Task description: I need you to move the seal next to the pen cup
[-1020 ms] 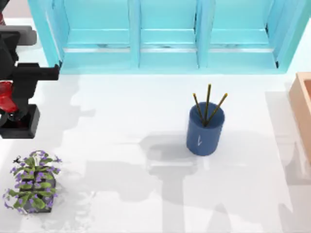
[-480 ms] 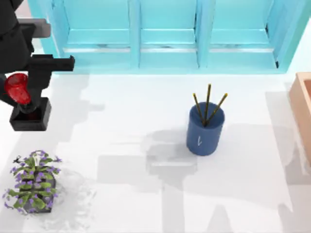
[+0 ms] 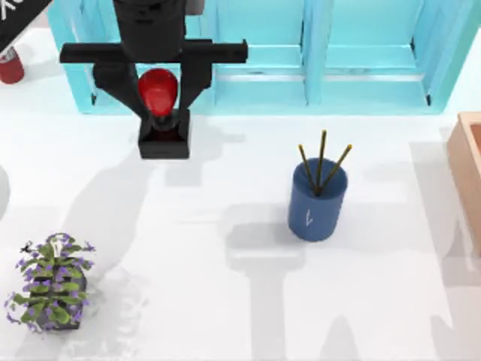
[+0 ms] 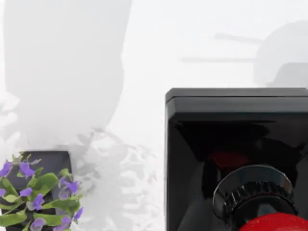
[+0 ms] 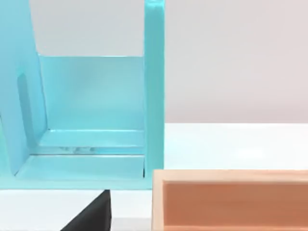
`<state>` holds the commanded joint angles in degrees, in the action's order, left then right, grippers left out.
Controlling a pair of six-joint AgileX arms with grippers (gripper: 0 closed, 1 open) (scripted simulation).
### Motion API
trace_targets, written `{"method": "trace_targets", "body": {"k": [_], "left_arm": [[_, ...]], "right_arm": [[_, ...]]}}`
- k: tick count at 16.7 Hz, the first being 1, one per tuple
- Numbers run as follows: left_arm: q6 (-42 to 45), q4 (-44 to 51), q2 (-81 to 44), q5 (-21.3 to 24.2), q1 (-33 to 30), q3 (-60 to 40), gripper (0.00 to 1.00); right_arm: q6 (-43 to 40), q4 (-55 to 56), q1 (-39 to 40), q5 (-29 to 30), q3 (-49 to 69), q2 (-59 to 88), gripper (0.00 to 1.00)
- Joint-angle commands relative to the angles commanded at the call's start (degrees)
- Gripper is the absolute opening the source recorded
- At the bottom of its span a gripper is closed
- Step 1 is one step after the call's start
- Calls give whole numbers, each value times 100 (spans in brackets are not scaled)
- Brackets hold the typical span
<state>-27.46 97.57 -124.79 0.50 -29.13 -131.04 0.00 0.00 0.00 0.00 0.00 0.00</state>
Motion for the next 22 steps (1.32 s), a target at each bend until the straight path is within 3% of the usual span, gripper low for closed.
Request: {"method": "trace_targets", "body": {"k": [4,8,14,22], "left_arm": [[-731,481,-968,10,-741,-1598,0],[-1094,695,-1431,-21,-1111,-2264,0],[-1101,617,-1400,-22,-1092,-2170,0],[-1105,-40,-1008,-28,-1117,-1107,0]], "right_arm": [[0,0,0,0,0,0,100],[0,0,0,0,0,0,100],[0,0,0,0,0,0,100],[0,0,0,0,0,0,100]]}}
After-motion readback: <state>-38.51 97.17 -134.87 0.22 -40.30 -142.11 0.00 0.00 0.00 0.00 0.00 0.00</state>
